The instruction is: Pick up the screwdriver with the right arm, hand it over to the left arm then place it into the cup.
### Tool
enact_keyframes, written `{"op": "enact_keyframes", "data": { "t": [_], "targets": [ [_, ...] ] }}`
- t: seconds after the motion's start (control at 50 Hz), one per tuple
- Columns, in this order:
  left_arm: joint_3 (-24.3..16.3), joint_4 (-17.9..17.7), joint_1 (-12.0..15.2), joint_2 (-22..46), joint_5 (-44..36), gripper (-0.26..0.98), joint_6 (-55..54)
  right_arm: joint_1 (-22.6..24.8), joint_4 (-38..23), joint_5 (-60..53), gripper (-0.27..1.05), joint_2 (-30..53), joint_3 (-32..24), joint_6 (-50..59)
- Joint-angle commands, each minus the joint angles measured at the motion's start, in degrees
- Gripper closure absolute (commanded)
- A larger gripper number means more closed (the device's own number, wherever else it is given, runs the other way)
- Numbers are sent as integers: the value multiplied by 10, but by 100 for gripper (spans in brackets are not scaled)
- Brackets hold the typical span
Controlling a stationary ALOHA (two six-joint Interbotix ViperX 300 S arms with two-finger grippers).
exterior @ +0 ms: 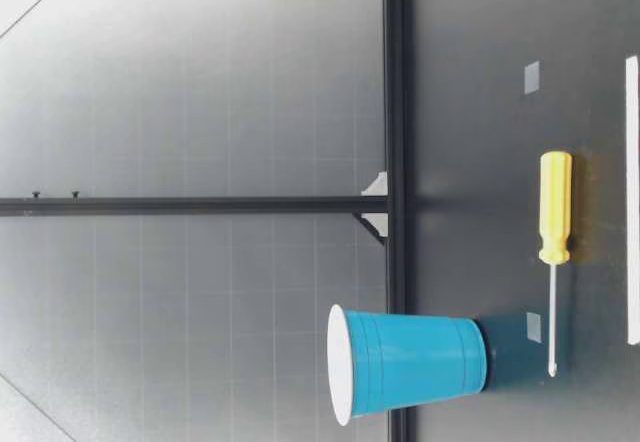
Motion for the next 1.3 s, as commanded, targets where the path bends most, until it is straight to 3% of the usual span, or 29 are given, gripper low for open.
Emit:
{"op": "enact_keyframes", "data": {
  "t": [0.0, 0.1, 0.3, 0.56, 0.78, 0.94, 1.18, 1.28],
  "targets": [
    [-4, -2, 11, 0, -10, 53, 1, -4, 1, -4, 62, 4, -4, 0],
    [3, -1, 11, -1, -22, 57, 2, -5, 3, -22, 72, 15, -6, 1],
    [18, -2, 11, 0, -52, 57, 4, -35, 26, -33, 73, 94, -46, 3],
    [25, -2, 11, -1, -57, 57, 2, -76, 30, 50, 73, 275, -165, 2],
    [32, -2, 11, 0, -57, 57, 2, -85, 19, 200, 69, 409, -281, -4],
    [35, -2, 11, 0, -57, 57, 2, -88, 0, 288, 56, 485, -348, -5],
    [42, -2, 11, 0, -57, 57, 3, -87, -17, 356, 15, 599, -435, -6],
    [46, -2, 11, 0, -58, 57, 3, -88, -18, 392, 11, 643, -472, -7]
  ]
}}
